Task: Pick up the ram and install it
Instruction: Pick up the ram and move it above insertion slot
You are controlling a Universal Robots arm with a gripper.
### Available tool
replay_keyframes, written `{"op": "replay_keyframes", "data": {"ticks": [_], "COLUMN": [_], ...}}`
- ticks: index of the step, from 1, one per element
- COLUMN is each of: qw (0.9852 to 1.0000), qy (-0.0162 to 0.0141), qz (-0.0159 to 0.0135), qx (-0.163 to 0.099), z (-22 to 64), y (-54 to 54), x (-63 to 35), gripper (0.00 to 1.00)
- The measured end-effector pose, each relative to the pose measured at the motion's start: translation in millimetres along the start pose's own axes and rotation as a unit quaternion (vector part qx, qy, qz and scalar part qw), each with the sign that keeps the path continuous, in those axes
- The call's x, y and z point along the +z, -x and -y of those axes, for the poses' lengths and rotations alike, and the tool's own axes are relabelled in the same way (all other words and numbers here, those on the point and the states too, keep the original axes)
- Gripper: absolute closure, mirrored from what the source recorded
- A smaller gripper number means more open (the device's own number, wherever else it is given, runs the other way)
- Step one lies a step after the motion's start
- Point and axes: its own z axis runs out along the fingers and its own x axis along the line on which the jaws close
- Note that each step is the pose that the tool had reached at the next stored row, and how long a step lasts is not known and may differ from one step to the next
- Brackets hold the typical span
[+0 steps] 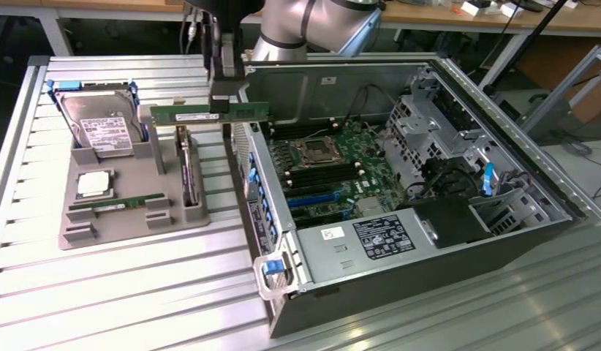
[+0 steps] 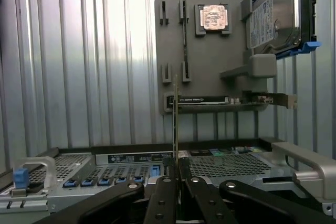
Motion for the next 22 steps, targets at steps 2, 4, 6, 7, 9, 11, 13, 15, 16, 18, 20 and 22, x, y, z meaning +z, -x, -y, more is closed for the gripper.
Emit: {"op": "replay_keyframes", "data": {"ticks": [2,4,6,7,9,11,13,15,16,18,20,22], "qw": [1.0000,1.0000,1.0000,1.0000,1.0000,1.0000,1.0000,1.0000,1.0000,1.0000,1.0000,1.0000], "qy": [0.0000,0.0000,0.0000,0.0000,0.0000,0.0000,0.0000,0.0000,0.0000,0.0000,0.0000,0.0000], "qz": [0.0000,0.0000,0.0000,0.0000,0.0000,0.0000,0.0000,0.0000,0.0000,0.0000,0.0000,0.0000], "qx": [0.000,0.000,0.000,0.000,0.000,0.000,0.000,0.000,0.000,-0.001,-0.001,-0.001], "z": [3.1,6.7,10.6,11.8,13.2,16.2,19.2,22.1,24.2,26.5,31.0,36.7], "y": [0.1,0.3,0.5,0.5,0.6,0.7,0.8,1.0,1.0,1.1,1.3,1.6], "x": [-0.1,-0.2,-0.4,-0.4,-0.5,-0.6,-0.7,-0.8,-0.9,-1.0,-1.2,-1.4], "gripper": [0.87,0.87,0.87,0.87,0.87,0.87,0.87,0.87,0.87,0.87,0.87,0.87]}}
